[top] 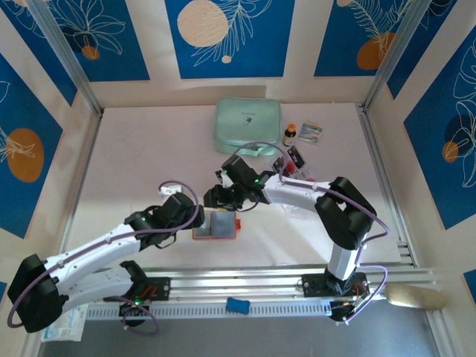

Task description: Put the credit cards into the card holder

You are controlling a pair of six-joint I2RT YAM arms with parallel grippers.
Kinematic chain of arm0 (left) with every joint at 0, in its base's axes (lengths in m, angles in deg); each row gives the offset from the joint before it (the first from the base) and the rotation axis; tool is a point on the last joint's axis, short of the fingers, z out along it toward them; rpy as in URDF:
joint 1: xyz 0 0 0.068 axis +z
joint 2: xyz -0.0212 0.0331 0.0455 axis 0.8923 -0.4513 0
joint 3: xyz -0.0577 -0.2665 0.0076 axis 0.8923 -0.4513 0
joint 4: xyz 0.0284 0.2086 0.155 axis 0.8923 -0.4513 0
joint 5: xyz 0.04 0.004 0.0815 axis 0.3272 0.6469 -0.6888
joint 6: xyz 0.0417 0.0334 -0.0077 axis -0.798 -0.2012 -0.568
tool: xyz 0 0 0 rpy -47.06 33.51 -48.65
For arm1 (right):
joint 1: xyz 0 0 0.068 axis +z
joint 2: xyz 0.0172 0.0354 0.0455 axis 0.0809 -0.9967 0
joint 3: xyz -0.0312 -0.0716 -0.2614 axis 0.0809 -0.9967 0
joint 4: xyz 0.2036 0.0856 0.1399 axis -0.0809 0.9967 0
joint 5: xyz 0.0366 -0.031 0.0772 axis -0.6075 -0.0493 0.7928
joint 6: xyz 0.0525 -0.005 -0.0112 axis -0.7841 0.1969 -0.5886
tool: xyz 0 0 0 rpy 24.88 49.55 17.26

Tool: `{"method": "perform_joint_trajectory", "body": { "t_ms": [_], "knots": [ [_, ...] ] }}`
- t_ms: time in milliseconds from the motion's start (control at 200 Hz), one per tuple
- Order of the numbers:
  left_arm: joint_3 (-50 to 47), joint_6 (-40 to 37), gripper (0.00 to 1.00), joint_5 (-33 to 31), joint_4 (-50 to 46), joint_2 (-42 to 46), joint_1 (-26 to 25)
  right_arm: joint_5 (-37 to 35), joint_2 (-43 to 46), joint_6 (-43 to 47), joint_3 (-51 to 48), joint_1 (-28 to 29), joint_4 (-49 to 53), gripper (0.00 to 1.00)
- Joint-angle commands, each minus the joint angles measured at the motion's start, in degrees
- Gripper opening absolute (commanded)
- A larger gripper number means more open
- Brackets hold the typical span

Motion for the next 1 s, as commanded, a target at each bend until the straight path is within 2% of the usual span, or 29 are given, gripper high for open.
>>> {"method": "perform_joint_trajectory", "body": {
  "t_ms": [0, 425, 750, 995],
  "knots": [
    [-0.3, 0.9, 1.00, -0.2, 3.3, 2.4, 0.4, 2.2, -3.7, -1.6, 2.8, 2.5, 0.3, 0.48],
    [-1.2, 0.9, 1.00, -0.6, 1.9, 6.1, 1.6, 2.0, -15.1, -3.4, 9.5, 4.5, 0.5, 0.48],
    [-0.5, 0.7, 1.00, -0.2, 2.5, 4.5, 1.7, 2.7, -10.9, -2.2, 8.6, 3.1, 0.9, 0.48],
    [0.8, 0.2, 1.00, 0.1, 2.6, 3.5, 1.7, 0.6, -3.2, -2.1, 4.1, 1.2, 0.9, 0.48]
  ]
}}
